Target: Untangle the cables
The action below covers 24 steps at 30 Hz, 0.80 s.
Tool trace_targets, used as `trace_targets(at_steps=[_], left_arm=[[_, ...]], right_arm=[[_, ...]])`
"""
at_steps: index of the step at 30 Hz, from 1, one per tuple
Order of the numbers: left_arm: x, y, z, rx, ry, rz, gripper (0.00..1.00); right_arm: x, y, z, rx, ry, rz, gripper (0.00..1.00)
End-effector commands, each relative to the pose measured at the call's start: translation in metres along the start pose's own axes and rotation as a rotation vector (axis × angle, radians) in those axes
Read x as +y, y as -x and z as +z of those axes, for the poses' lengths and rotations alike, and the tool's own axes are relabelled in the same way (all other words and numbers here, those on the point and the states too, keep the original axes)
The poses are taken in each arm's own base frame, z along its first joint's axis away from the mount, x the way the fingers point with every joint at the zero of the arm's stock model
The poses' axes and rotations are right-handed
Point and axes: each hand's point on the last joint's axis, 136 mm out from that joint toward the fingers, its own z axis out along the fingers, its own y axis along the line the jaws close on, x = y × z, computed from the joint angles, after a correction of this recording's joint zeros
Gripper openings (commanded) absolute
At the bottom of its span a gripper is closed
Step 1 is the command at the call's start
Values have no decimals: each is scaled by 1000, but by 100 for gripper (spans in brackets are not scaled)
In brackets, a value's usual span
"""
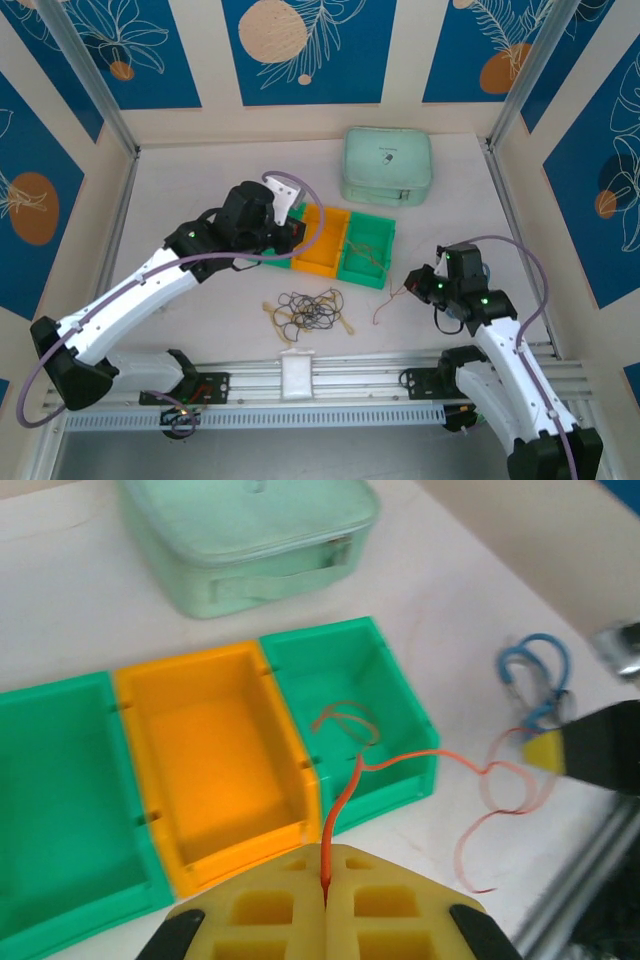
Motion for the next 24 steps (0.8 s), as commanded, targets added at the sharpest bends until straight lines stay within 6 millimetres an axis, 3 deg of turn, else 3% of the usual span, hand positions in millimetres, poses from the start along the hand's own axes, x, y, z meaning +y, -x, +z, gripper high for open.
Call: trace_targets(at_steps=[1,6,14,24], left_arm=[[36,-4,-17,-15,132,-51,0],[68,-13,-29,-16,226,-93,0],[118,-33,-49,13,386,-159,0],[151,-57,-43,59,425,-247,0]], right_arm=[[13,14,-23,-60,14,-35,0],[32,28,-37,-90,64,-58,0],[33,41,-49,-129,56,-80,0],[28,50,-58,-152,50,-81,0]])
